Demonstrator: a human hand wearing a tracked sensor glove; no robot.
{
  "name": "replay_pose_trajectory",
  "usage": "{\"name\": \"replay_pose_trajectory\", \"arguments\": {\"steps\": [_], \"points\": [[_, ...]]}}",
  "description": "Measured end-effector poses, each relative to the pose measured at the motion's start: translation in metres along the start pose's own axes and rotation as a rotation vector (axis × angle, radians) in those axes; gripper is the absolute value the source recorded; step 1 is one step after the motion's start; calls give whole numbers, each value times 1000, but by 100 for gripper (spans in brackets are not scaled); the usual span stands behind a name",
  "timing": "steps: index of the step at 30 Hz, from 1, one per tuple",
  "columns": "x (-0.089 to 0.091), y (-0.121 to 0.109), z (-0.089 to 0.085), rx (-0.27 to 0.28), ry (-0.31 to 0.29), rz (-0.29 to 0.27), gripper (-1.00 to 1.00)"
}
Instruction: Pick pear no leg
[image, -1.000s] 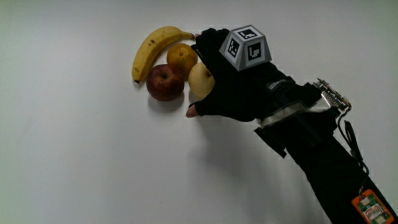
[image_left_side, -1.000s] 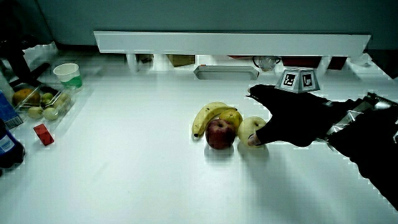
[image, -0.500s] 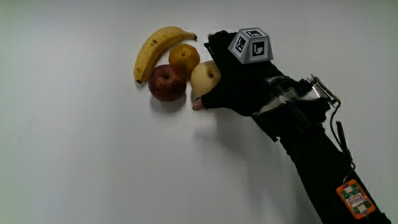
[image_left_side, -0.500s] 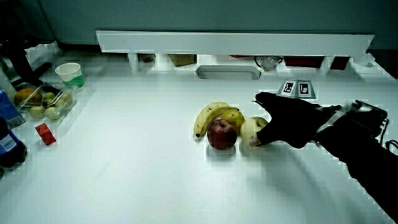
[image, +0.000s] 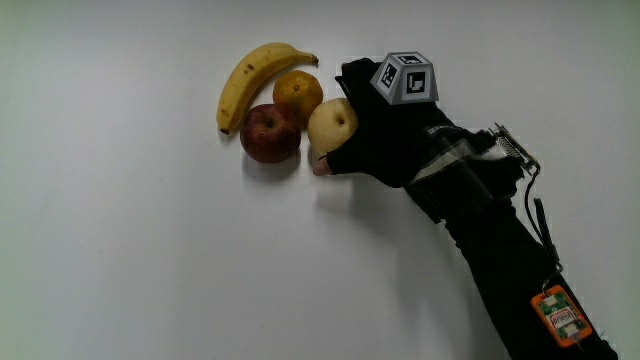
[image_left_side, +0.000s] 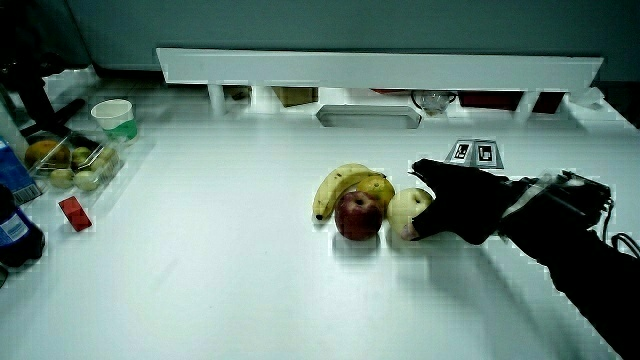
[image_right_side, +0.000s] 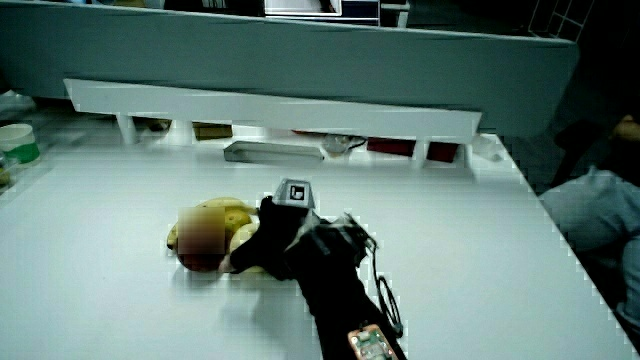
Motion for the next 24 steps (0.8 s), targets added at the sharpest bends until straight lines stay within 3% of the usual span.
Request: {"name": "replay_pose_trajectory", "arguments": {"steps": [12,15,18,24], "points": [[0,-1,1,51,16,-6,68],[-2,-1,1,86,-23,-23,84],[-2,-3,2,102,-8,-2,100],[-4,-7,3,158,-37,12,100]]}}
